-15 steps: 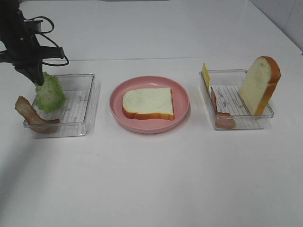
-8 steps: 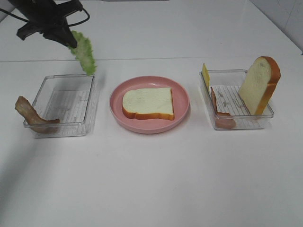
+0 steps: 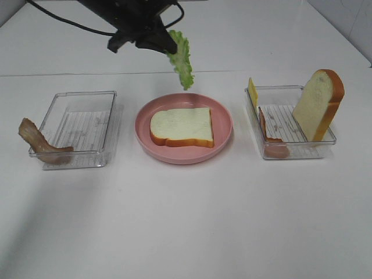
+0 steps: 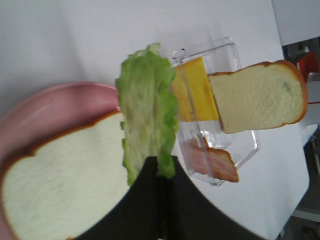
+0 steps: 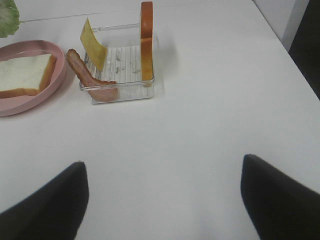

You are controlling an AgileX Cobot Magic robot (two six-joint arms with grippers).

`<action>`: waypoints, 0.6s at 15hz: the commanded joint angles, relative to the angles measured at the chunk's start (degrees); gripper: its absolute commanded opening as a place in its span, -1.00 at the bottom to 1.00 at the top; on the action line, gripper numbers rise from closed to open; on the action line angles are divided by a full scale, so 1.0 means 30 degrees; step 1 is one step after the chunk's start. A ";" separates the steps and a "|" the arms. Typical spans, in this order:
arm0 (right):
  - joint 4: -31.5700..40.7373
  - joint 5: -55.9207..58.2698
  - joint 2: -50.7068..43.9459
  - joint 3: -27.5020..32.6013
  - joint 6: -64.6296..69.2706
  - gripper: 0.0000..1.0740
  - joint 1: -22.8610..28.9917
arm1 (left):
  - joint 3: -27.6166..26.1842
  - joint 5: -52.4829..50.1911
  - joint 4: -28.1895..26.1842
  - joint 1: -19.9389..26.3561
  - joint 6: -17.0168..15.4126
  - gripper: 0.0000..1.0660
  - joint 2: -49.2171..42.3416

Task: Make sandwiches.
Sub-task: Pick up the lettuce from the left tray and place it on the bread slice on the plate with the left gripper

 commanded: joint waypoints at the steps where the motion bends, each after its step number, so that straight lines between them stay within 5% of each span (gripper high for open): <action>1: -0.0038 0.0019 -0.0229 0.0057 -0.0038 0.46 -0.0095 | -0.0095 -0.0840 -0.2349 -0.1184 0.1375 -1.00 0.0668; 3: -0.0038 0.0019 -0.0229 0.0057 -0.0038 0.46 -0.0095 | -0.0095 -0.1337 -0.3419 -0.1948 0.2426 -1.00 0.1241; 9: -0.0038 0.0019 -0.0229 0.0057 -0.0038 0.46 -0.0095 | -0.0038 -0.0229 -0.1910 -0.2215 0.2368 -1.00 0.2750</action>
